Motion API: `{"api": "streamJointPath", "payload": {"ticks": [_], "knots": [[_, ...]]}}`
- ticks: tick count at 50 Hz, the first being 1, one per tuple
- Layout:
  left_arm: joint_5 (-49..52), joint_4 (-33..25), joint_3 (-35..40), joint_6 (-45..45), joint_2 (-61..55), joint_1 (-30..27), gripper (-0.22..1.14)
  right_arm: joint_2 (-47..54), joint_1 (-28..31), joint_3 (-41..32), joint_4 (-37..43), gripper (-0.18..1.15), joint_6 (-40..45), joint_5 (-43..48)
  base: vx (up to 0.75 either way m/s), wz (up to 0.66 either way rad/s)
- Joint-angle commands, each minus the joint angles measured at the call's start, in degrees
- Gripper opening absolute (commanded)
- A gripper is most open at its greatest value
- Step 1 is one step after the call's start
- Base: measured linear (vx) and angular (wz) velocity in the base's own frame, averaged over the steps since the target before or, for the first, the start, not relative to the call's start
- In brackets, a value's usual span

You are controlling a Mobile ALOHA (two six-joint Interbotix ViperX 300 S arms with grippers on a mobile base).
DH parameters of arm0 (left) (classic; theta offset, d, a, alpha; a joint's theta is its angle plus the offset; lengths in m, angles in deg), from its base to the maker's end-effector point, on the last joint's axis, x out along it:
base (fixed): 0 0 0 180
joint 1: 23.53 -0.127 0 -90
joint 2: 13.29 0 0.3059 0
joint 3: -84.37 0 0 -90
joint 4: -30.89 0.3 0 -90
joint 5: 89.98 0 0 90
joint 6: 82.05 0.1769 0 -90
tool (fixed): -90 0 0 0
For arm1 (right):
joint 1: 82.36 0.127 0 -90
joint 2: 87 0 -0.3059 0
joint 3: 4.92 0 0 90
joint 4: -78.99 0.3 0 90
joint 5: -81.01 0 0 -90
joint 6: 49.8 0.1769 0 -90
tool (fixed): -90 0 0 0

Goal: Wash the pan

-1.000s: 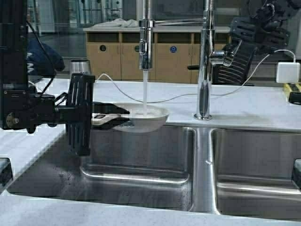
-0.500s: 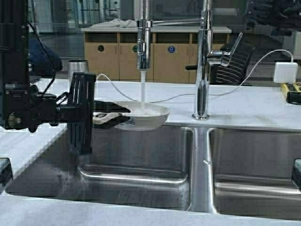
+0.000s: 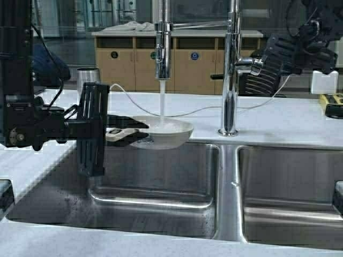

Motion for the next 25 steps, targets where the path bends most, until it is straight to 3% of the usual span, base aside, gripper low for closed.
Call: {"api": "streamJointPath", "payload": {"ticks": [1, 25], "knots": [[-1.14, 0.18, 0.35, 0.53, 1.23, 0.18, 0.03, -0.62, 0.09, -2.72, 0.18, 0.06, -0.26, 0.18, 0.0, 0.0], [-1.14, 0.18, 0.62, 0.44, 0.88, 0.18, 0.03, 3.6, 5.27, -15.21, -3.08, 0.07, -0.88, -6.94, 0.0, 0.0]]}}
